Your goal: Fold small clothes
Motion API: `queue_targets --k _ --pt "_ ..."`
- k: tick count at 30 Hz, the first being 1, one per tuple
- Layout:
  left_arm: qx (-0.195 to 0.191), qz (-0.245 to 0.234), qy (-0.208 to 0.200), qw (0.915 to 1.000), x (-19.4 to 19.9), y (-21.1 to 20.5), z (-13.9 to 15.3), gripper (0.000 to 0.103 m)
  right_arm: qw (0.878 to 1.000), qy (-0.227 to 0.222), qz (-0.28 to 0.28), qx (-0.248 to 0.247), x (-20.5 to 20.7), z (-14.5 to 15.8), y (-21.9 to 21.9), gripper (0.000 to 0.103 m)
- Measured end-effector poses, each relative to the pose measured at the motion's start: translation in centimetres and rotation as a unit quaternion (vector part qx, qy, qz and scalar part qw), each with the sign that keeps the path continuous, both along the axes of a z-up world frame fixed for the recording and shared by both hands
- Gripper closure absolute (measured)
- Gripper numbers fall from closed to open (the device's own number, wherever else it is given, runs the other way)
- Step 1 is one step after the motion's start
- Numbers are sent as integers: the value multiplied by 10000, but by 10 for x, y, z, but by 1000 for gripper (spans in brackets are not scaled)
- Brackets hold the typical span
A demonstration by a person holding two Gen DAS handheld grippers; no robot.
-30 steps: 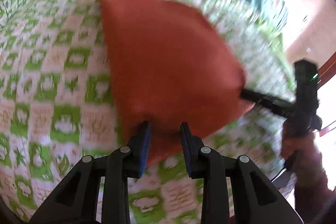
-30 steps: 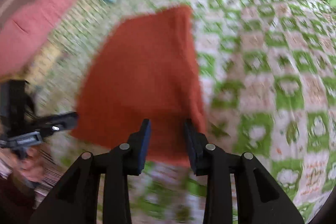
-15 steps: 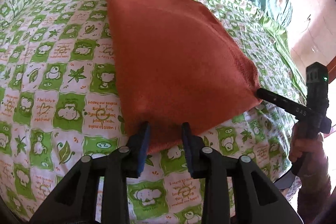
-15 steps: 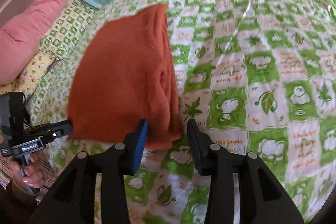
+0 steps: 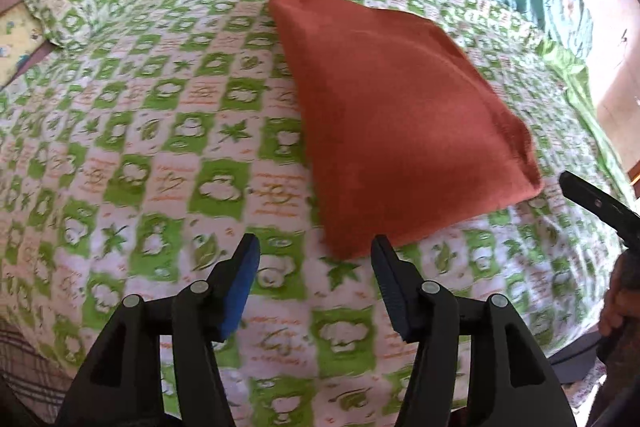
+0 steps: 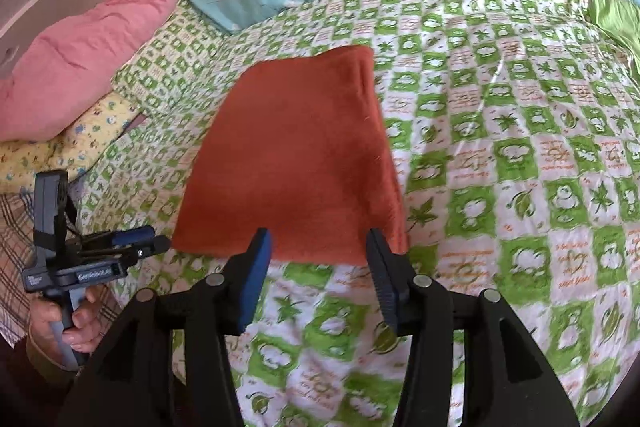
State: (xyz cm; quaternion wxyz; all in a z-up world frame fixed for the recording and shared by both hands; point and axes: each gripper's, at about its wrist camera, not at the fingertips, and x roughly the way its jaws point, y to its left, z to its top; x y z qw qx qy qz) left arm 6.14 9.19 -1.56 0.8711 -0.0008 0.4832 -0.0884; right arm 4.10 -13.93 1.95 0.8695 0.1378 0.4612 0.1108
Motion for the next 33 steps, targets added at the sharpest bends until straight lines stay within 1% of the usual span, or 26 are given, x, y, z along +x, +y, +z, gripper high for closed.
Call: queue_targets --k 1,5,7,9,11,12,15,22,24,26,33 --pt "39 18 -18 10000 -2 2 -1 42 10000 -3 20 -36 -2 0 3 50" --pt "107 69 -47 9999 -9 5 0 36 9999 -5 100 -87 -9 -3 11 39" --pt "178 105 -87 9997 -14 8 0 33 9998 10 139 -104 -11 -4 15 35" --pt "282 151 -149 9994 -17 8 1 30 9997 9 197 -117 -13 -3 19 27" --pt "344 174 -192 9991 -19 9 2 28 9996 -6 239 -148 -15 -3 22 22" --pt "378 184 -204 9989 -20 9 2 24 9995 -10 268 -187 -16 -2 24 20" --pt "564 221 -282 9978 -23 10 1 22 9988 10 328 -354 -19 -2 29 14" --pt "790 297 -302 9960 -24 11 1 20 9979 125 391 -503 -21 -6 31 11" --pt "870 298 -330 9952 -22 11 0 20 9978 148 389 -515 -22 -7 30 7" --pt "944 300 -338 9945 -20 10 0 19 9977 163 376 -540 -22 -8 29 6" --pt "1031 283 -270 9939 -9 9 -2 19 9966 209 462 -644 -14 -8 30 5"
